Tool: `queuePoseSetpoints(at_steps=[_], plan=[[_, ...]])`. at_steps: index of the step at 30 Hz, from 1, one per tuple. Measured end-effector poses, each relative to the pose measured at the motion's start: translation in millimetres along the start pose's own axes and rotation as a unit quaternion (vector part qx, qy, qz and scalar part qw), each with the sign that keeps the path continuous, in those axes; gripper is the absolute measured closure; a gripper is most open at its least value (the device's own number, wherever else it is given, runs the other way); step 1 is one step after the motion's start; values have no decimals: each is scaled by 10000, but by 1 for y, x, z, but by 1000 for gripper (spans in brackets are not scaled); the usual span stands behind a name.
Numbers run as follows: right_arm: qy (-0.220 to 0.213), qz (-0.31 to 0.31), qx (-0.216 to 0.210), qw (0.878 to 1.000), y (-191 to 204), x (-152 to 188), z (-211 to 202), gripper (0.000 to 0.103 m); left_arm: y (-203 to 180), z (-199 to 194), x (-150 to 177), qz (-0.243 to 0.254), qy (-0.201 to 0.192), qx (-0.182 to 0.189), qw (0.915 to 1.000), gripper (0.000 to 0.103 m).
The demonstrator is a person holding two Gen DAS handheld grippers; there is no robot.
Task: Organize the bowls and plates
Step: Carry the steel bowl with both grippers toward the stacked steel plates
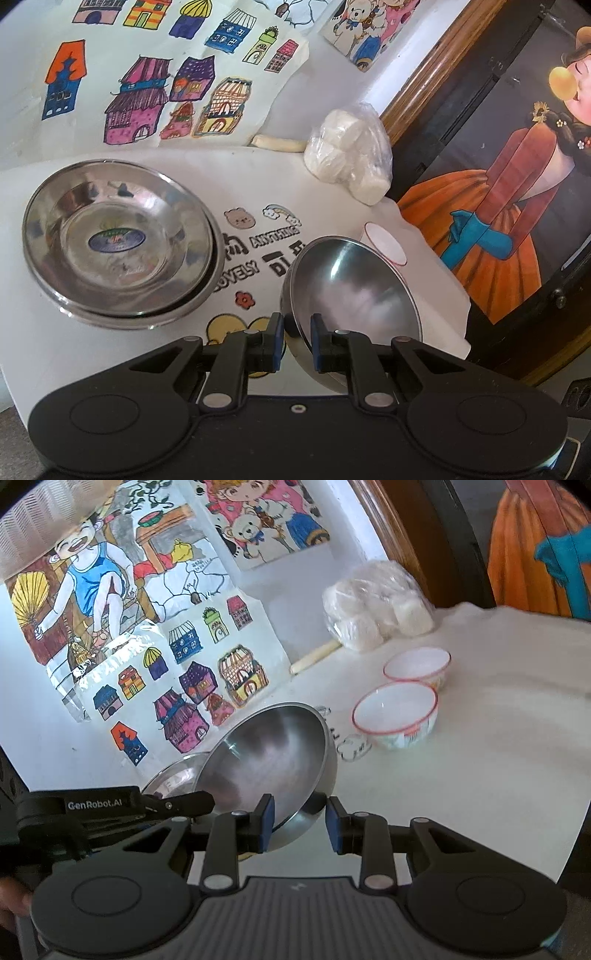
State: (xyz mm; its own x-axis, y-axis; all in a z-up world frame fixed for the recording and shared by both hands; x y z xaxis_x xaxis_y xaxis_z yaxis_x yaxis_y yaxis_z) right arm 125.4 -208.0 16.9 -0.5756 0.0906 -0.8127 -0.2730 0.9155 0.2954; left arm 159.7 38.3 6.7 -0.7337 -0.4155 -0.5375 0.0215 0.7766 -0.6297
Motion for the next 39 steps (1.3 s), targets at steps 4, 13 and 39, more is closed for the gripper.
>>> queuePoseSetpoints(at_steps=[4,13,39], plan=[[109,96,-41,9999,-3,6,-2,69,2,-1,3,20,61,-61,10000,88],[290,215,-189,9992,-5,11,-1,68,6,-4,13,51,225,-355,9991,87],[152,448,-197,9987,-15,13,-1,54,5,-8,8,65,19,-624,9980,71]])
Point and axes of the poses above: each gripper's, at about its wrist camera, not at the fingertips, and z roughly the way its jaws point, y to its left, x to its underside, the point moved 2 cm from there along z, roughly the way its jaws point, and after that the axes turned 11 degrees about -z, right-handed, at the moved point
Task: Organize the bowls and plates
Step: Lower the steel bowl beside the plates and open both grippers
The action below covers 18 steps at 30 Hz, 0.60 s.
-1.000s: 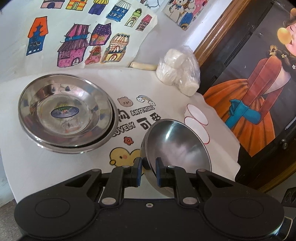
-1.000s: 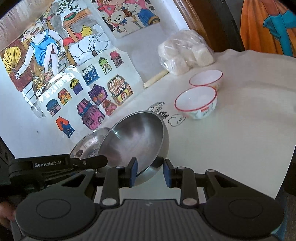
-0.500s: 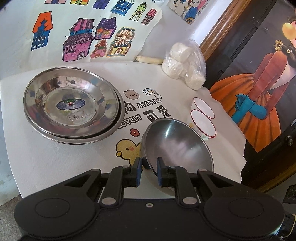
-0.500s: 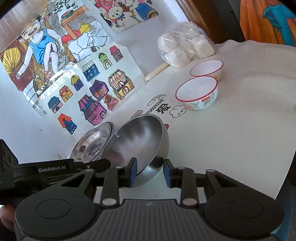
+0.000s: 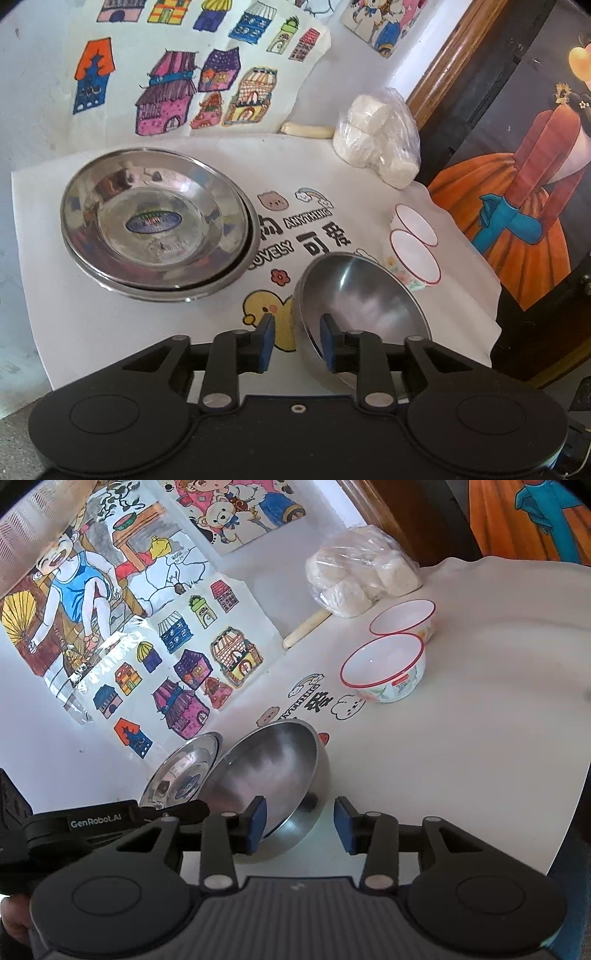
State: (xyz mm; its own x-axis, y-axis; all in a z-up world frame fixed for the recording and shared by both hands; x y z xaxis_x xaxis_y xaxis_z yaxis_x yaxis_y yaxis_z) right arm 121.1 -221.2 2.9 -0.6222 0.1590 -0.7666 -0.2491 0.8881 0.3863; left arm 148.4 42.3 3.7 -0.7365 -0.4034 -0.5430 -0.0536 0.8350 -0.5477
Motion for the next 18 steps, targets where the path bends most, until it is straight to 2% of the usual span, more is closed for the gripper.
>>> queuePoseSetpoints(at_steps=[1,4,6,8,12,14,18], plan=[[-22,7,14,10000,0,0,-1,53,0,-1,-1,1,-28,-19,10000,69],[-96,8,50,9999,-4,-3,-2,49,-2,-5,-6,8,-174,-111,9998,54],[-196,3,97,9998,-7,-6,-5,35,-5,-8,-10,62,-364,-173,9992,36],[-289,-54,200,9994,-9,-9,-7,24,-11,-10,-14,182,-548,-219,9981,24],[-445,-170,372,9982,-16,-17,-11,11,-23,-8,-24,372,-756,-187,9963,5],[-531,-188,436,9975,-21,-20,-13,6,-30,-6,-30,386,-856,-150,9955,1],[-706,-260,701,9947,-35,-29,-16,0,-41,5,-38,382,-845,-145,9956,1]])
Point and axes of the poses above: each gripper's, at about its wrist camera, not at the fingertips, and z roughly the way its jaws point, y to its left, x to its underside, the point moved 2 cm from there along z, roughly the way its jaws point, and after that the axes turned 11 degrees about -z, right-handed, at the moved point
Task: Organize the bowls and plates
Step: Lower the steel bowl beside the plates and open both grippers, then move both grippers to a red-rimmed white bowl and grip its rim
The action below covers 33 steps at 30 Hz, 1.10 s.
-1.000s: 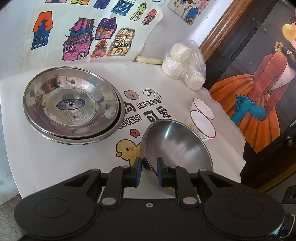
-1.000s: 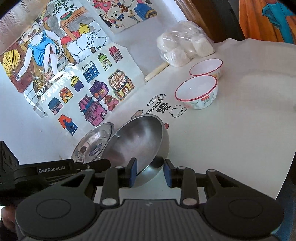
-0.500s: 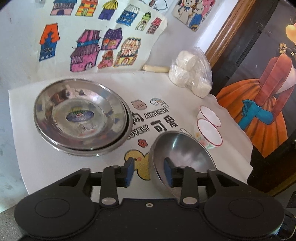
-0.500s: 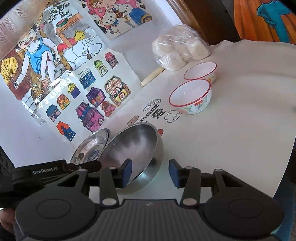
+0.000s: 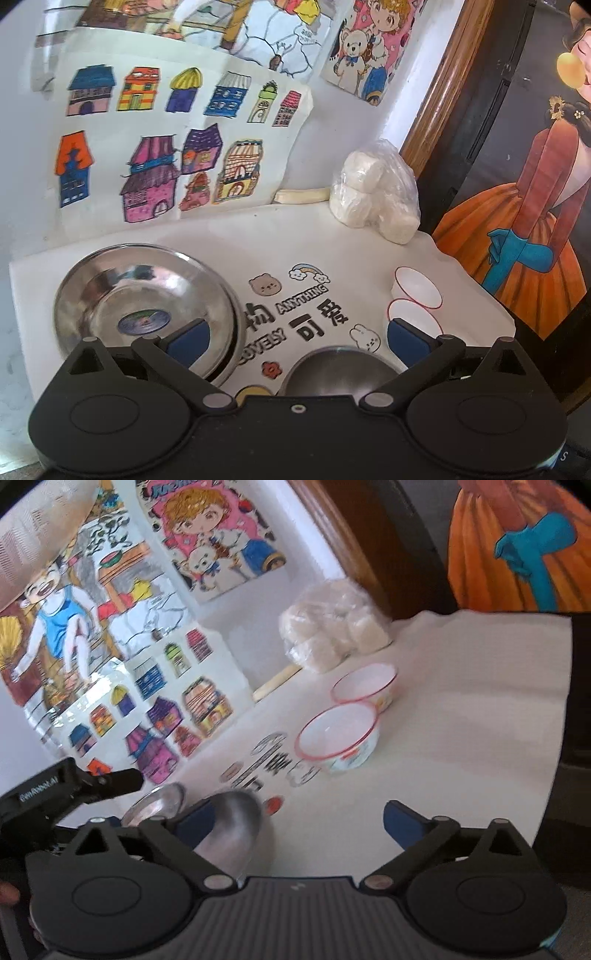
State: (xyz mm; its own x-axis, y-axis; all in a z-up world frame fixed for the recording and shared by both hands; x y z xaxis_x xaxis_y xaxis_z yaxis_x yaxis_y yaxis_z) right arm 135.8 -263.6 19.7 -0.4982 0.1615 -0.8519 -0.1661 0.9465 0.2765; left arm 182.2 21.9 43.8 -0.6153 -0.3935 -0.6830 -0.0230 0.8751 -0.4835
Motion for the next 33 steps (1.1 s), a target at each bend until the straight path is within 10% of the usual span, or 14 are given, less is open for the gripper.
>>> queuePoseSetpoints(at_steps=[17,33], plan=[[33,-122,1072,9942,-53,-30,38,0,-68,95,-18,707,698,-79,9950,1],[112,-165,1199,9926,-64,-42,76,1,-96,160,-12,928,1298,-176,9870,1]])
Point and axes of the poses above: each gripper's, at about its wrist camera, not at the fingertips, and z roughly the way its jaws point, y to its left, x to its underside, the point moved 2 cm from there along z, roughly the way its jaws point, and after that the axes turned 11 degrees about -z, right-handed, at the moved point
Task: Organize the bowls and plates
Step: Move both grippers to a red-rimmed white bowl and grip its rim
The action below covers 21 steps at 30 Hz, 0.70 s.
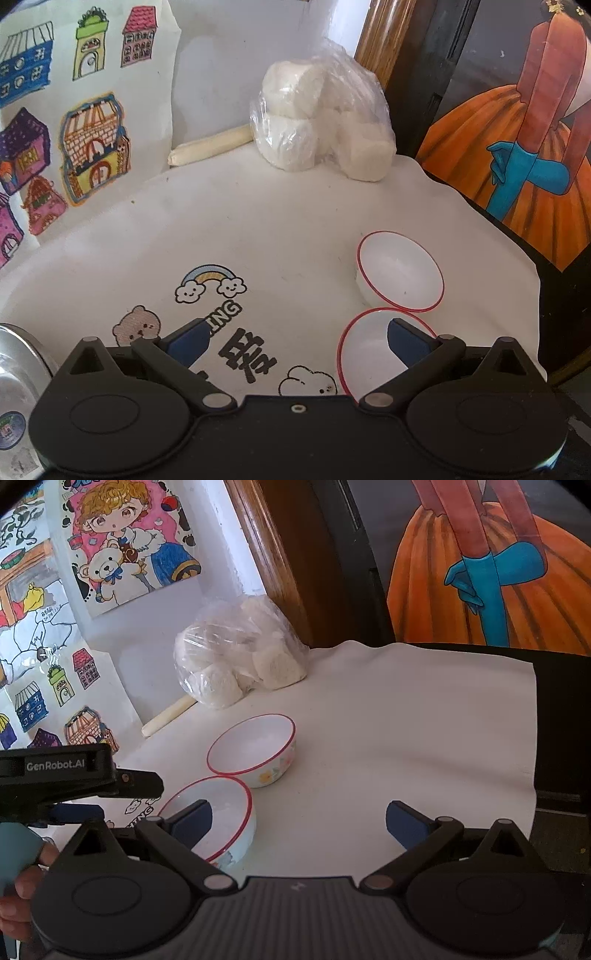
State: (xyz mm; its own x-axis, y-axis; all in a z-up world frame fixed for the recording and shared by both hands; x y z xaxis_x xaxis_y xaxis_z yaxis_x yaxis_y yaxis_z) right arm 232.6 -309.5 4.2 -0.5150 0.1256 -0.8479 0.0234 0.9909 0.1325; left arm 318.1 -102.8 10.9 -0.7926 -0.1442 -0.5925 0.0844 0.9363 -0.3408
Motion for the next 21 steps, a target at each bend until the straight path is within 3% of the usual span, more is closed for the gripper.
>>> queuePoseSetpoints(at_steps=[13,15,21], plan=[[29,-66,-136,9999,6,3,6,7,-2,11,2,-45,325,5,9995,1],[29,-64,-185,9998,7,4,6,16,-3,13,3,-22,426,-7,9991,6],[89,-60,-367,9993,14,6,8,30,-3,14,4,52,515,66,9986,17]])
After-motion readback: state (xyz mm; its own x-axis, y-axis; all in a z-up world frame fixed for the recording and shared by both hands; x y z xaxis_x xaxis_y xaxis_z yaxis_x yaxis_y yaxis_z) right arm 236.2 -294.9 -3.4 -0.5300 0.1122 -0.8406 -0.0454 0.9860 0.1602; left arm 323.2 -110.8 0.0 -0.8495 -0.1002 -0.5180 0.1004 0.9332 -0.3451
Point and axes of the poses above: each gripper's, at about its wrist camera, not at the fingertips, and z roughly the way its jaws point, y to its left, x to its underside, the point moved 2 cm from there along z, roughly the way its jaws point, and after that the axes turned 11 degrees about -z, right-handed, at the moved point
